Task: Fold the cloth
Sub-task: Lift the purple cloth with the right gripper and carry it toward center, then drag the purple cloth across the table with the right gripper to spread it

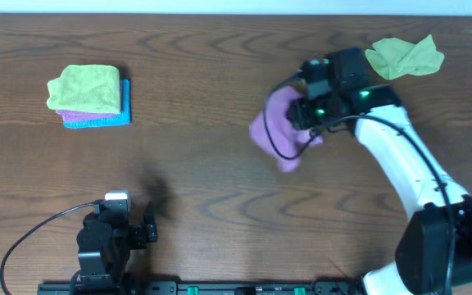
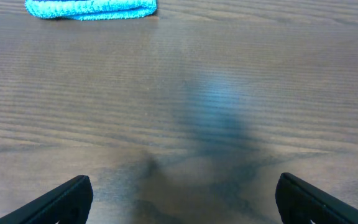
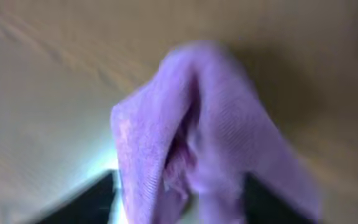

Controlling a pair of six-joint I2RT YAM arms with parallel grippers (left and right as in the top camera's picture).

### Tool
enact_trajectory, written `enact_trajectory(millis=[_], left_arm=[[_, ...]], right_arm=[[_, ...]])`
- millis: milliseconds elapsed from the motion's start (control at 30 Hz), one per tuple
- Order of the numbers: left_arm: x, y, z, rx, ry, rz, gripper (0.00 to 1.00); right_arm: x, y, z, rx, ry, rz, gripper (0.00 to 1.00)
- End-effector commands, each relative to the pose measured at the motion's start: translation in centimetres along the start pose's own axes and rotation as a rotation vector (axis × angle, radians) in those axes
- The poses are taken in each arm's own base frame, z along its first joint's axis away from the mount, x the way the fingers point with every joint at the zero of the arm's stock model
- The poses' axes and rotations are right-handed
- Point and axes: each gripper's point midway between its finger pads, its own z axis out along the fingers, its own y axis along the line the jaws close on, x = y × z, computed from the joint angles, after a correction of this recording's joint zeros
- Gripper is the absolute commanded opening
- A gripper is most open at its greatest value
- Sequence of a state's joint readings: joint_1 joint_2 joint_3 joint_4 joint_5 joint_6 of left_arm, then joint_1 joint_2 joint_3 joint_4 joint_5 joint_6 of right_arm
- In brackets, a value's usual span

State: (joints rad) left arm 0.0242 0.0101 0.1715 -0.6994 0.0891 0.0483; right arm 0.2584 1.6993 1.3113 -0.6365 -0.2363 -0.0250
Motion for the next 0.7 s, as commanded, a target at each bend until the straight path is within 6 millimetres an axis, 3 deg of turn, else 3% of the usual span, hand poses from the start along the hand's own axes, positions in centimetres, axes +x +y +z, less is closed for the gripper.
enact_trajectory(millis=[0, 100, 200, 333, 467, 667], left_arm=[[0.9, 0.2, 0.2, -0.013, 0.028, -0.01, 0.95], [0.9, 0.2, 0.2, -0.013, 0.028, -0.01, 0.95], [0.9, 0.2, 0.2, -0.013, 0.028, -0.01, 0.95], [0.9, 0.2, 0.2, -0.013, 0.028, -0.01, 0.95], [0.9, 0.2, 0.2, -0.013, 0.028, -0.01, 0.95], [0.9, 0.2, 0.2, -0.013, 0.028, -0.01, 0.95]], right_arm=[[-1.6, -0.4, 0.4, 0.113, -0.057, 0.005, 0.99], [-2.8, -0.1, 0.2, 0.14, -0.096, -0.016, 0.99], [-2.3, -0.5, 0.1, 0.155, -0.079, 0.02, 0.99], [0.1, -2.3, -0.6, 0.185, 0.008, 0.133, 0.99], [3.1, -5.5, -1.7, 0.23, 0.11, 0.264, 0.99], [5.5, -6.6, -2.1, 0.11, 0.173, 0.355, 0.98]])
